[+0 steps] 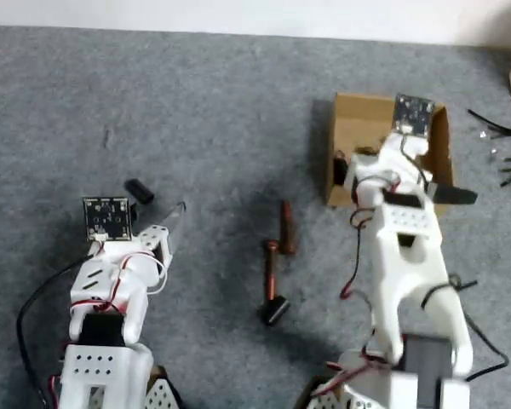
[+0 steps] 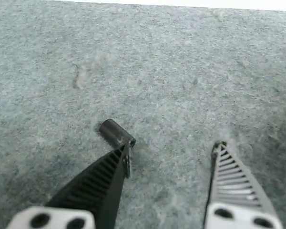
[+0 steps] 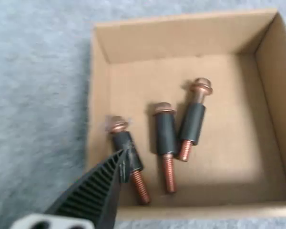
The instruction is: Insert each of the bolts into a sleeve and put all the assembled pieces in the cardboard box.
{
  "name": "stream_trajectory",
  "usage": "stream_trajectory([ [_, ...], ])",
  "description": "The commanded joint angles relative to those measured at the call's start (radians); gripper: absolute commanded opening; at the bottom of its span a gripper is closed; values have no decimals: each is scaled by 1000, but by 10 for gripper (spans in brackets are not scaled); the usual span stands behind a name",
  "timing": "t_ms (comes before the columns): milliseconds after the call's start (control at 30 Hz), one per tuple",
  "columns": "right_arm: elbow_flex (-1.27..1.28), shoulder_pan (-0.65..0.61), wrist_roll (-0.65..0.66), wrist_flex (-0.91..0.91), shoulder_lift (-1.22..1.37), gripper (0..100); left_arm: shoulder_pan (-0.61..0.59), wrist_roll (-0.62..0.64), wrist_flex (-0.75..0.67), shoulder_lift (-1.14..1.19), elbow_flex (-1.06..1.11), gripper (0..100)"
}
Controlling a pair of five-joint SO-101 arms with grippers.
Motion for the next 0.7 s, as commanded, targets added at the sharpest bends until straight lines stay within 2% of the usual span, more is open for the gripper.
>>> stream_trajectory([
  [0,96,-51,-8,-21,-213,774,13,-8,0,-4,-36,263],
  [167,254,-94,-6,-21,-440,774,13,-8,0,-4,-35,263],
  [333,352,-94,130,-21,-630,774,13,-8,0,-4,-33,263],
  [667,453,-94,138,1,-802,773,13,-8,0,-4,-33,263],
])
